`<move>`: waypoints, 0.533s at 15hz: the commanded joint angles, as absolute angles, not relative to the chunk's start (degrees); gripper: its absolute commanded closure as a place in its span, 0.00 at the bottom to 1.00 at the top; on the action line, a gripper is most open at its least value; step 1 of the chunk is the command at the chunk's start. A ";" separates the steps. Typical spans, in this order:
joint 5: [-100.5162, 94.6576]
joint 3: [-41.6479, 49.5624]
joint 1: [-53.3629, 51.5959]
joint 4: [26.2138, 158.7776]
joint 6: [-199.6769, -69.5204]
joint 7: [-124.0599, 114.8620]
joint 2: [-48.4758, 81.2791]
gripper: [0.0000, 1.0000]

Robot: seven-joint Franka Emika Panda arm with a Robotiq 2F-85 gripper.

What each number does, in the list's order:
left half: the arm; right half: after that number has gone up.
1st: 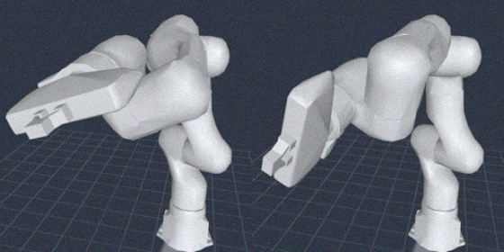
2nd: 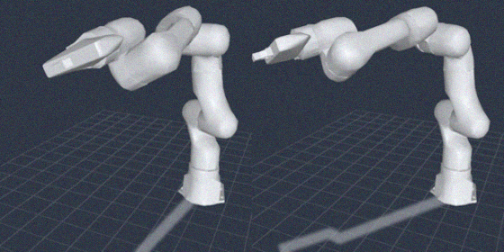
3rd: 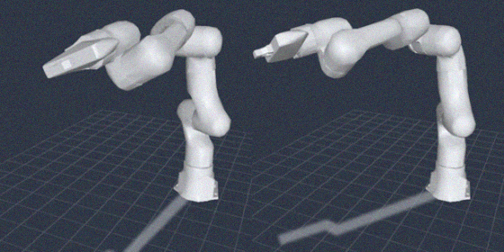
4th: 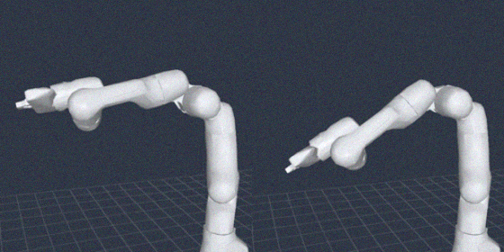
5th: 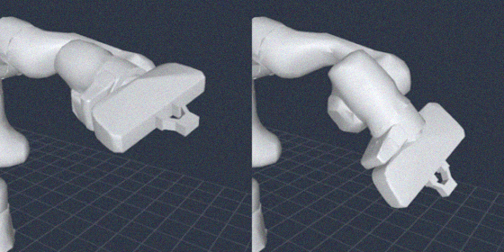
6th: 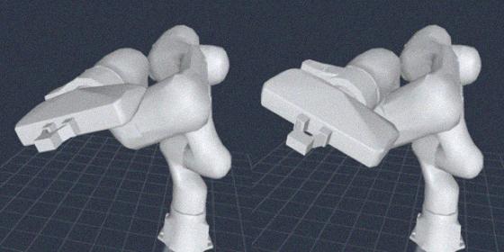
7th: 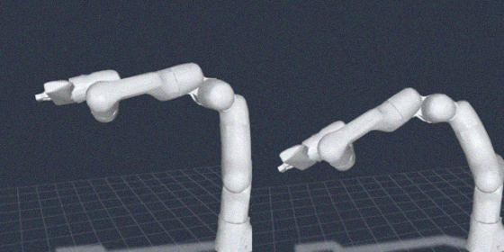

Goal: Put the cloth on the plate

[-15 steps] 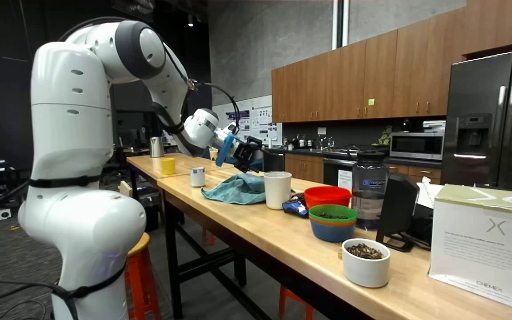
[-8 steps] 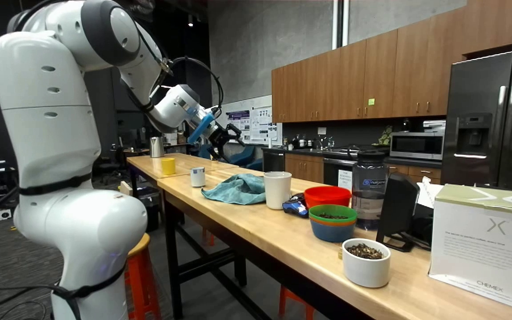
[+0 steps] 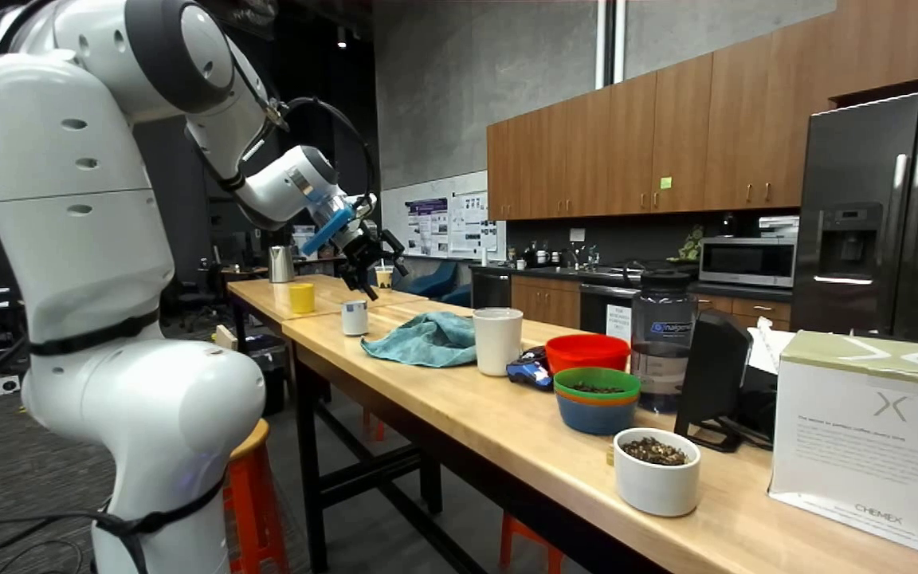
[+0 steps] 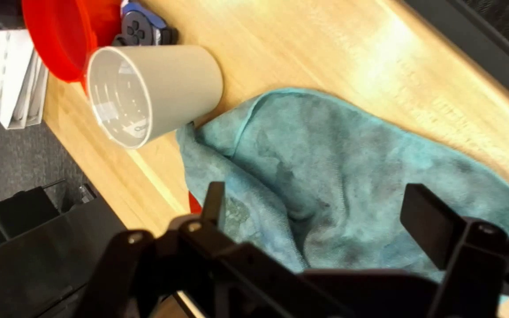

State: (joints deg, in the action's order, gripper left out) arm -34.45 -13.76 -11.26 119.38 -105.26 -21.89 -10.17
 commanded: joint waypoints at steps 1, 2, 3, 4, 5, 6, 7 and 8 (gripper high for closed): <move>-28.12 -14.79 -11.89 122.98 -104.99 -23.95 -13.03 0.00; -26.54 -15.33 -11.98 123.82 -104.99 -24.89 -13.22 0.00; -25.40 -15.84 -12.06 124.89 -105.24 -25.76 -13.45 0.00; -24.84 -16.42 -12.14 125.66 -105.26 -26.74 -13.53 0.00; -24.59 -16.92 -12.18 126.40 -105.46 -27.56 -13.62 0.00; -24.97 -17.45 -12.13 127.07 -105.80 -28.59 -13.71 0.00; -26.12 -17.99 -12.00 127.60 -106.03 -29.78 -13.68 0.00; -25.79 -17.81 -11.72 125.35 -105.27 -28.05 -11.63 0.00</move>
State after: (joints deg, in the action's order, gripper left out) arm -25.83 -17.75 -11.76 125.53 -105.41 -28.10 -11.69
